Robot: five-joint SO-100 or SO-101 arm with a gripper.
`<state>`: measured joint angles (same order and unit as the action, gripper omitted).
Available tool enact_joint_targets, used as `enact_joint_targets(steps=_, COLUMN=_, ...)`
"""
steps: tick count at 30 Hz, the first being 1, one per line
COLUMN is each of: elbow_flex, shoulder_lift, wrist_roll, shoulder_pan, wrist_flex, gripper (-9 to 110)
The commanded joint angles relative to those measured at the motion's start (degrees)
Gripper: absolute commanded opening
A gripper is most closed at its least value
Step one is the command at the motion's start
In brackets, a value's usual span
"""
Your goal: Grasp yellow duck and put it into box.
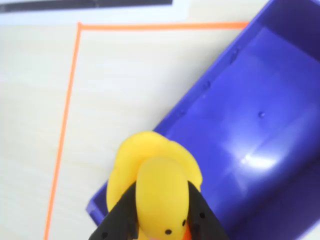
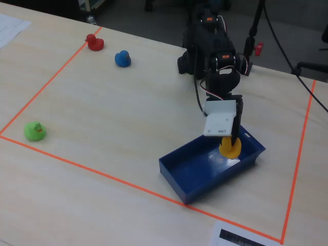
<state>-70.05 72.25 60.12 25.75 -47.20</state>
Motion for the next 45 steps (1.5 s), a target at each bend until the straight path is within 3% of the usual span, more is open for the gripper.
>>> enact_joint_targets(steps=1, elbow_flex=-2.2, shoulder_lift=1.1, wrist_roll=1.1, shoulder_pan=-3.4, wrist_flex=3.7, gripper=0)
enact_joint_targets(steps=5, elbow_flex=-7.6, shoulder_lift=2.3, wrist_roll=2.9, shoulder_pan=-5.7, wrist_flex=7.3, gripper=0)
enact_joint_targets(steps=13, elbow_flex=-15.6, shoulder_lift=7.6, wrist_roll=4.4, shoulder_pan=-9.7, wrist_flex=12.1, gripper=19)
enact_joint_targets(steps=19, elbow_flex=-18.5, shoulder_lift=12.7, wrist_roll=4.6, shoulder_pan=-11.6, wrist_flex=15.2, gripper=21)
enact_joint_targets(steps=22, elbow_flex=-20.4, shoulder_lift=17.8, wrist_roll=5.3, shoulder_pan=-13.1, wrist_flex=17.5, gripper=16)
enact_joint_targets(steps=23, elbow_flex=-21.5, shoulder_lift=21.1, wrist_roll=5.3, shoulder_pan=-13.9, wrist_flex=18.0, gripper=8)
enact_joint_targets(steps=24, elbow_flex=-22.5, shoulder_lift=24.9, wrist_roll=4.7, shoulder_pan=-15.0, wrist_flex=17.4, gripper=0)
enact_joint_targets(steps=28, elbow_flex=-32.1, shoulder_lift=42.0, wrist_roll=5.1, shoulder_pan=-20.5, wrist_flex=10.5, gripper=0)
enact_joint_targets(steps=34, elbow_flex=-63.2, shoulder_lift=75.3, wrist_roll=10.0, shoulder_pan=-28.2, wrist_flex=-8.2, gripper=0)
enact_joint_targets(steps=39, elbow_flex=-83.2, shoulder_lift=92.9, wrist_roll=10.6, shoulder_pan=-24.8, wrist_flex=-19.2, gripper=0)
enact_joint_targets(steps=45, elbow_flex=-97.0, shoulder_lift=104.1, wrist_roll=12.6, shoulder_pan=-20.0, wrist_flex=-21.4, gripper=0)
